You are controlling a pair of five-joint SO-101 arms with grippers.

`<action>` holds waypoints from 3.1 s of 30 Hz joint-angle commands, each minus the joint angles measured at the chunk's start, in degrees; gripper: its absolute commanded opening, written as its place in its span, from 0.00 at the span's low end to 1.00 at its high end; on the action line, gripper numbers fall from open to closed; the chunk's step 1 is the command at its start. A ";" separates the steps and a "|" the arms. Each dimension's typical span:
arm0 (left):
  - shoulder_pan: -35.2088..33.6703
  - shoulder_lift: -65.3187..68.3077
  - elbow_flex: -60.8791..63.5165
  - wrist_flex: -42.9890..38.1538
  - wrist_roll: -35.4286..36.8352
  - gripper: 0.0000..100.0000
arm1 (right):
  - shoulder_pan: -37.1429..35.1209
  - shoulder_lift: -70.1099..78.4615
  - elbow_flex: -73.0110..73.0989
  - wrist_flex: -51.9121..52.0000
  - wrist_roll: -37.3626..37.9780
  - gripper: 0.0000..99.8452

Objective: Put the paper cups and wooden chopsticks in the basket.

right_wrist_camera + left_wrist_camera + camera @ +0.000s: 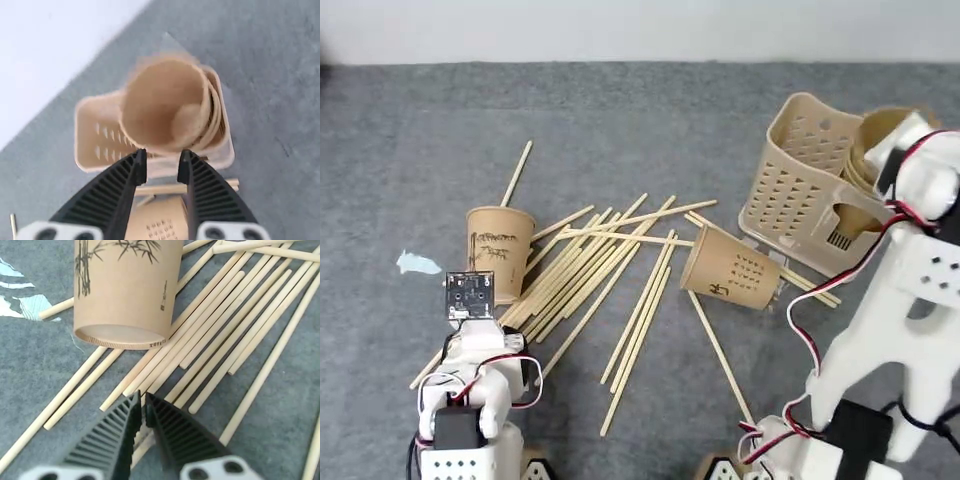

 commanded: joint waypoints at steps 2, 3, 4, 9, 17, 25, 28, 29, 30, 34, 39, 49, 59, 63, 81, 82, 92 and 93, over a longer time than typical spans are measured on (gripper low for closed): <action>0.18 -0.62 -0.48 0.26 0.26 0.01 | 1.89 0.13 -2.55 -4.18 1.14 0.12; 0.18 -0.62 -0.48 0.26 0.26 0.01 | 1.98 0.04 -2.55 -4.18 1.23 0.12; 0.18 -0.62 -0.48 0.26 0.26 0.01 | 1.80 -0.31 -2.55 -3.82 1.23 0.12; 0.18 -0.62 -0.48 0.26 0.26 0.01 | -2.24 -0.92 -2.64 1.36 8.88 0.10; 0.18 -0.62 -0.48 0.26 0.26 0.01 | -12.88 -1.27 1.23 8.48 21.45 0.04; 0.18 -0.62 -0.48 0.26 0.26 0.01 | -26.95 -0.66 15.12 8.13 24.88 0.04; 0.18 -0.62 -0.48 0.26 0.26 0.01 | -31.78 0.84 19.34 6.99 25.76 0.09; 0.18 -0.62 -0.48 0.26 0.26 0.01 | -32.40 1.89 19.87 6.90 26.73 0.12; 0.18 -0.62 -0.48 0.26 0.26 0.01 | -32.48 3.12 19.96 6.90 28.40 0.14; 0.18 -0.62 -0.48 0.26 0.26 0.01 | -31.16 7.78 19.96 7.08 38.68 0.17; 0.18 -0.62 -0.48 0.26 0.26 0.01 | -30.46 10.77 21.98 8.57 54.68 0.17; 0.18 -0.62 -0.48 0.26 0.26 0.01 | -27.12 4.88 37.19 5.32 73.41 0.29; 0.18 -0.62 -0.48 0.26 0.26 0.01 | -25.45 7.60 45.89 -7.08 82.73 0.30; 0.18 -0.62 -0.48 0.26 0.26 0.01 | -25.27 11.74 45.89 -10.33 83.34 0.37; 0.18 -0.62 -0.48 0.26 0.26 0.01 | -25.80 25.71 45.80 -16.04 83.25 0.34; 0.18 -0.62 -0.48 0.26 0.26 0.01 | -25.89 25.71 45.80 -16.04 83.43 0.31; 0.18 -0.62 -0.48 0.26 0.26 0.01 | -25.89 21.32 45.80 -15.34 83.52 0.21; 0.18 -0.62 -0.48 0.26 0.26 0.01 | -25.89 19.91 45.80 -14.64 83.52 0.21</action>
